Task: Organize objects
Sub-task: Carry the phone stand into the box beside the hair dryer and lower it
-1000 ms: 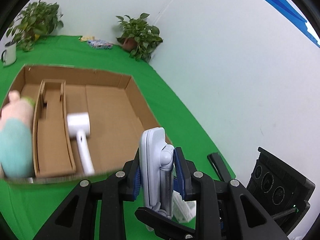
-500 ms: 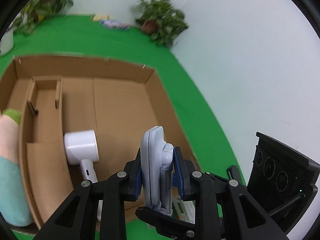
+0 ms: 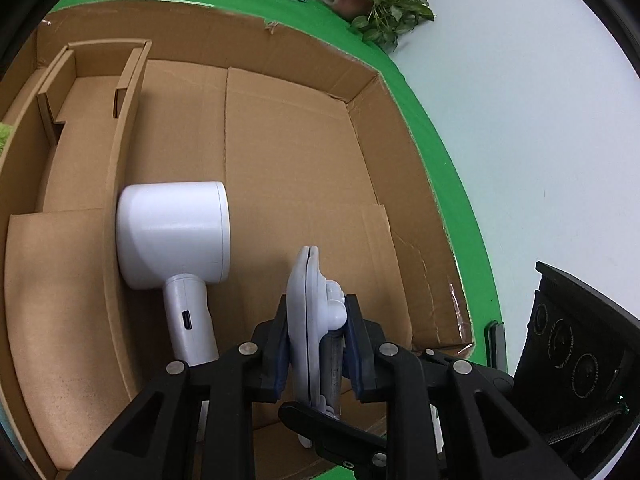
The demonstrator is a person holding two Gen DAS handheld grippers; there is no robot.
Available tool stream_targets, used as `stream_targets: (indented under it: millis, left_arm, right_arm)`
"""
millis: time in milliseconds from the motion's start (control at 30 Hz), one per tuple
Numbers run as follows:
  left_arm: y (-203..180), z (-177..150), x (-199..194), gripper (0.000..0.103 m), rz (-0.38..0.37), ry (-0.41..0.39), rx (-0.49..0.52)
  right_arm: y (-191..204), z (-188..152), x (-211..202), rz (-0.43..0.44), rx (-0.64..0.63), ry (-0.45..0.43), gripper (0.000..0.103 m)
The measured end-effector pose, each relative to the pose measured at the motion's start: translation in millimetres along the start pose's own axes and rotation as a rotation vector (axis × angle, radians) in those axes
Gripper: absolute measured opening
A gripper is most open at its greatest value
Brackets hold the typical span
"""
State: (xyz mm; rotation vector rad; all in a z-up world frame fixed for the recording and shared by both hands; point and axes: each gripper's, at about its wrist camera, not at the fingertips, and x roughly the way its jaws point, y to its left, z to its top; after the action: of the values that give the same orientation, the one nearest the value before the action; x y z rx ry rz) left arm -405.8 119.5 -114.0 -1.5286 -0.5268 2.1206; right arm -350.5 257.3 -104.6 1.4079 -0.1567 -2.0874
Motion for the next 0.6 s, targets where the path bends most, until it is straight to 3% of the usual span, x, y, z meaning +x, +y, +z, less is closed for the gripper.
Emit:
stream_targets:
  millis: [367, 533, 600]
  left_arm:
    - [7, 5, 3, 0.022, 0.002, 0.03, -0.027]
    - [3, 0, -19, 0.034, 0.03, -0.007, -0.012]
    - [1, -3, -34, 0.034, 0.027, -0.04, 0.012]
  right_arm:
    - [4, 3, -1, -0.02, 0.051, 0.046, 0.047]
    - [5, 3, -7, 0.023, 0.048, 0.041, 0.061]
    - [4, 4, -10, 0.051, 0.054, 0.039, 0.062]
